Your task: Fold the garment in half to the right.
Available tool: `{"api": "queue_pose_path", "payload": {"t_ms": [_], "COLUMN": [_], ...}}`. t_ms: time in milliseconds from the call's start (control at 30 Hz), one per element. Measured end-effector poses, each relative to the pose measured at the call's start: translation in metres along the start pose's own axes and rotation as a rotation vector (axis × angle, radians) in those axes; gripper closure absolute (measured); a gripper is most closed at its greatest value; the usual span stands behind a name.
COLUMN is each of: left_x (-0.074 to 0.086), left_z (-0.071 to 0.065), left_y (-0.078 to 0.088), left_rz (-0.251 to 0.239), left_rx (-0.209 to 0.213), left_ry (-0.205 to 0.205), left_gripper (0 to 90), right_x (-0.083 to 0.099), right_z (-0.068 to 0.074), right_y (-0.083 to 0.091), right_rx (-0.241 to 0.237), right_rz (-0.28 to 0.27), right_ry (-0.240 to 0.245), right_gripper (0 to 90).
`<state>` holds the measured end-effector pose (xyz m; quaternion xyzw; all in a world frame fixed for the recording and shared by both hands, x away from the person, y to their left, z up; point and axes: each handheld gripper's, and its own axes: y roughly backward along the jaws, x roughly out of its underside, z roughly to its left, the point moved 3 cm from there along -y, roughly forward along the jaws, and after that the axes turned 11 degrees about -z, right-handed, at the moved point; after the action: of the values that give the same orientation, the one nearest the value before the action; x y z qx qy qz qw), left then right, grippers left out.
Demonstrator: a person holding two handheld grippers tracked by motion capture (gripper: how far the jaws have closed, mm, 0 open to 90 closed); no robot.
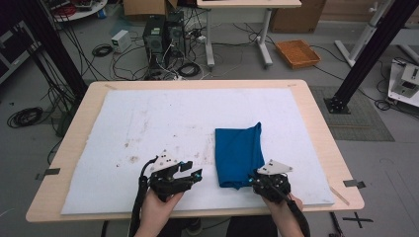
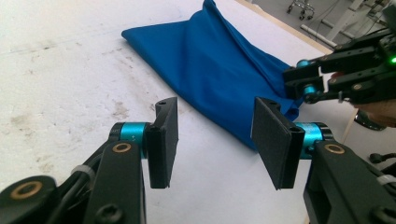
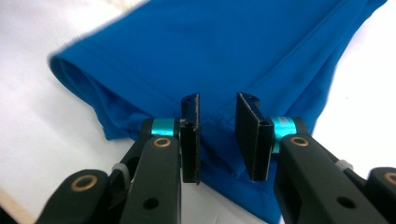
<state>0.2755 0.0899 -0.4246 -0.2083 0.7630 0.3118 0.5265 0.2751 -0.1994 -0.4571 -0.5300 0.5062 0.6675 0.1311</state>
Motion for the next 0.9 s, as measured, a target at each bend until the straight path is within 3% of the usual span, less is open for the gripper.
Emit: {"api": "queue_pose_path", "payload": {"t_ms": [67,133,300,433,533,600,633,700,767,900], "left_x": [0.0,0.0,0.0,0.0,0.001,0.001,0.001,0.001,0.001,0.002], "left_z": [0.001,0.001,0.0,-0.001,-0.001,-0.001,-0.001,-0.001,0.0,0.002], "left_y": [0.001,0.001,0.0,-0.001,-0.002,-0.002,-0.002,-0.002,-0.002,-0.003], "left_rz": [-0.002,-0.006,-0.003,0.003,0.003,0.004,0.004,0.005,0.006,0.007], "left_rx": [-0.005,-0.006,-0.002,0.002,0.001,0.002,0.002,0.001,0.001,-0.008], "left_ry": [0.009,0.009,0.006,-0.002,0.001,-0.001,-0.001,-0.001,0.0,0.001], "left_gripper": [51.3,51.3,51.3,51.3,51.3,51.3,51.3,51.3,51.3,50.6], "right_x": [0.0,-0.001,0.006,0.021,0.033,0.039,0.04,0.036,0.025,-0.013], "right_z": [-0.001,-0.006,-0.025,-0.042,-0.049,-0.054,-0.057,-0.063,-0.069,-0.085], "right_y": [0.002,0.008,0.025,0.038,0.042,0.043,0.044,0.044,0.039,0.015], "right_rx": [0.011,0.022,0.049,0.085,0.097,0.111,0.111,0.119,0.134,0.149], "right_rz": [-0.009,-0.036,-0.101,-0.149,-0.135,-0.125,-0.128,-0.147,-0.159,-0.189], "right_ry": [0.006,-0.013,-0.143,-0.288,-0.356,-0.38,-0.395,-0.395,-0.362,-0.295], "right_gripper": [90.0,90.0,90.0,90.0,90.0,81.5,81.5,78.1,75.2,68.0]}}
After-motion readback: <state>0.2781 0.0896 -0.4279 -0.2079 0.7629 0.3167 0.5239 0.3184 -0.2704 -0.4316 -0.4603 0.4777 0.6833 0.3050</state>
